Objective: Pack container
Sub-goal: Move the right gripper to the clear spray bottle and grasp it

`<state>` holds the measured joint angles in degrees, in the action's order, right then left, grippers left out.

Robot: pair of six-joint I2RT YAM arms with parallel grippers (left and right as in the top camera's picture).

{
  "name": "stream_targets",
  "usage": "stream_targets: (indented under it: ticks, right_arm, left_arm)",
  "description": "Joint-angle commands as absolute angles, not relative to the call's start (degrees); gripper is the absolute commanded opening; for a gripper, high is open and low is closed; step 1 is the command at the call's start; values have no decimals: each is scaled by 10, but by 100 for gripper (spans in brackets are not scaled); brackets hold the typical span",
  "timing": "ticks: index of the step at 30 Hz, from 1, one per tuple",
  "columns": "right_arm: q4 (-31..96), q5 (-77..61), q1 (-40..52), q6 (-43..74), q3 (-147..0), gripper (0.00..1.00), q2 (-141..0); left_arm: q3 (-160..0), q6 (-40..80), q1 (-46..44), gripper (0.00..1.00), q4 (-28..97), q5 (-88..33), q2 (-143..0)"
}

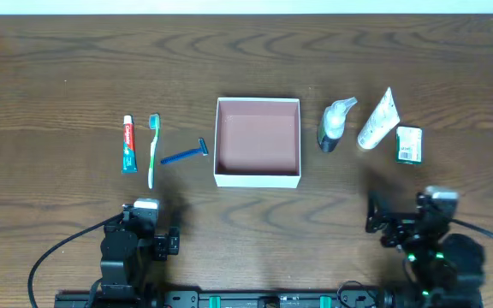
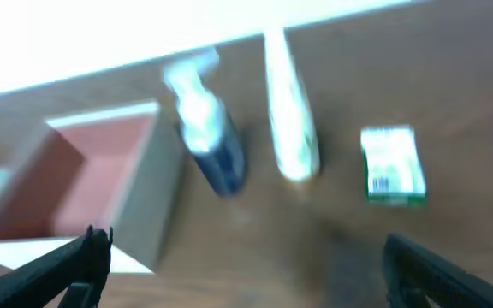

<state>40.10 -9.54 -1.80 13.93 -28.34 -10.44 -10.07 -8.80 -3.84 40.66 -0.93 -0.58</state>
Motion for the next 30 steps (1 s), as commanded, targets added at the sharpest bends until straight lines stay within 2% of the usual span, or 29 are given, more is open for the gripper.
stream_targets:
  ticks: [1,9,14,16,19,23,27,30]
  right_arm:
    - [426,-106,-21,130,-404,99,-202]
    - [576,-110,4,129,-735,99,-498]
    - [686,-116,81,79,-931,99,-670]
    - [695,-168,115,72,-986,99,-726]
    - [695,-204,150,67,-1005,99,-782]
    - [680,-136,186,75,-1005,99,-844]
    - [696,17,199,196,-1005,99,-910]
    - [715,57,194,250,-1005,99,-949]
  left_arm:
    - [-91,-83,-36,98,408,-10,-2]
    - [-91,-83,-36,98,408,-11,-2]
    - [-91,-83,-36,98,408,-10,-2]
    - [-91,-83,-36,98,408,-10,-2]
    - [-91,-83,-36,98,408,-11,-2]
    - [-91,-83,-36,98,408,-10,-2]
    - [-91,-83,-36,98,408,-11,-2]
    - [-91,-83,-36,98,408,-10,-2]
